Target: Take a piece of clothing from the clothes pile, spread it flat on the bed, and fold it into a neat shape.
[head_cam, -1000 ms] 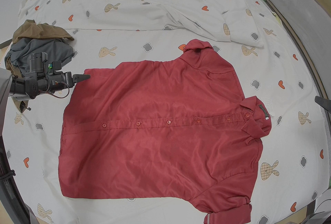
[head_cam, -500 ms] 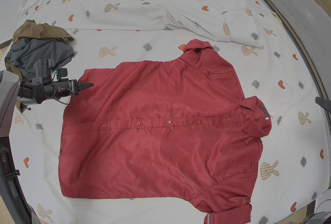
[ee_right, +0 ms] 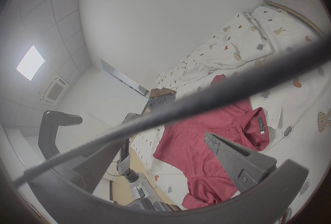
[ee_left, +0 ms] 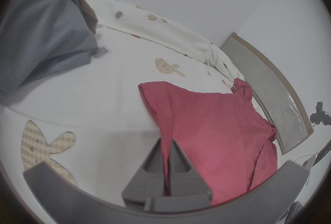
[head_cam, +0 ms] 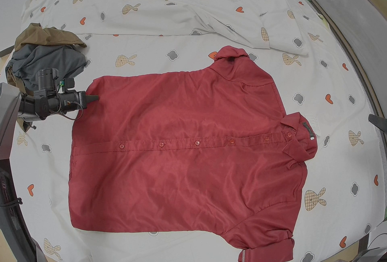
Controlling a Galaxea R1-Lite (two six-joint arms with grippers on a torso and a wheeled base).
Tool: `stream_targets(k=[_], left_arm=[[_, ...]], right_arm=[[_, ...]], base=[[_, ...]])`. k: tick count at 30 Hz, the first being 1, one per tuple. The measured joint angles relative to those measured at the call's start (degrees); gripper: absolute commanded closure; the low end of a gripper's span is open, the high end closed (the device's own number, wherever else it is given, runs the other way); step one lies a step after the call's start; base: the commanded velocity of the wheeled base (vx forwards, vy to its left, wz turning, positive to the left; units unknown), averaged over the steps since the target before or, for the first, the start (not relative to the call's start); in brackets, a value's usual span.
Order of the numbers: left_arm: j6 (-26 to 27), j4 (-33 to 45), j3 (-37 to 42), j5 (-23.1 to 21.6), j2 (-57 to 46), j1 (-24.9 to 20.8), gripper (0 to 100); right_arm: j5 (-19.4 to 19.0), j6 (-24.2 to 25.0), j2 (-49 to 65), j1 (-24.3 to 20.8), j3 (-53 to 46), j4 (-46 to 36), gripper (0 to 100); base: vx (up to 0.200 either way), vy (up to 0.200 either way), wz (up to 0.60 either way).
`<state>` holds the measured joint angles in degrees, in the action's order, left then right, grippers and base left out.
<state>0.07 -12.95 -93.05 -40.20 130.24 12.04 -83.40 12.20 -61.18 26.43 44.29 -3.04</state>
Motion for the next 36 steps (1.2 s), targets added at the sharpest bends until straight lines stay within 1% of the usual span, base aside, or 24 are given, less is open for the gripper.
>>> stream_targets(k=[6, 19, 20, 29, 36], left_arm=[[-0.1, -1.0, 0.0, -1.0, 0.0, 1.7, 100], [-0.7, -0.5, 0.0, -0.9, 0.1, 1.7, 100], [-0.8, -0.5, 0.1, -0.9, 0.1, 1.7, 0], [-0.9, -0.7, 1.5, -0.9, -0.9, 2.1, 0], [-0.7, -1.2, 5.1, -0.9, -6.1, 5.2, 0]], right_arm=[[0.0, -0.1, 0.0, 0.0, -0.1, 0.0, 0], [0.0, -0.1, -0.1, 0.0, -0.2, 0.0, 0], [-0.1, 0.0, -0.1, 0.0, -0.2, 0.0, 0], [0.0, -0.1, -0.2, 0.0, -0.3, 0.0, 0], [0.2, 0.0, -0.2, 0.0, -0.4, 0.0, 0]], base=[[0.0, 0.0, 0.0], [0.0, 0.0, 0.0], [0.0, 0.0, 0.0], [0.0, 0.0, 0.0], [0.0, 0.0, 0.0]])
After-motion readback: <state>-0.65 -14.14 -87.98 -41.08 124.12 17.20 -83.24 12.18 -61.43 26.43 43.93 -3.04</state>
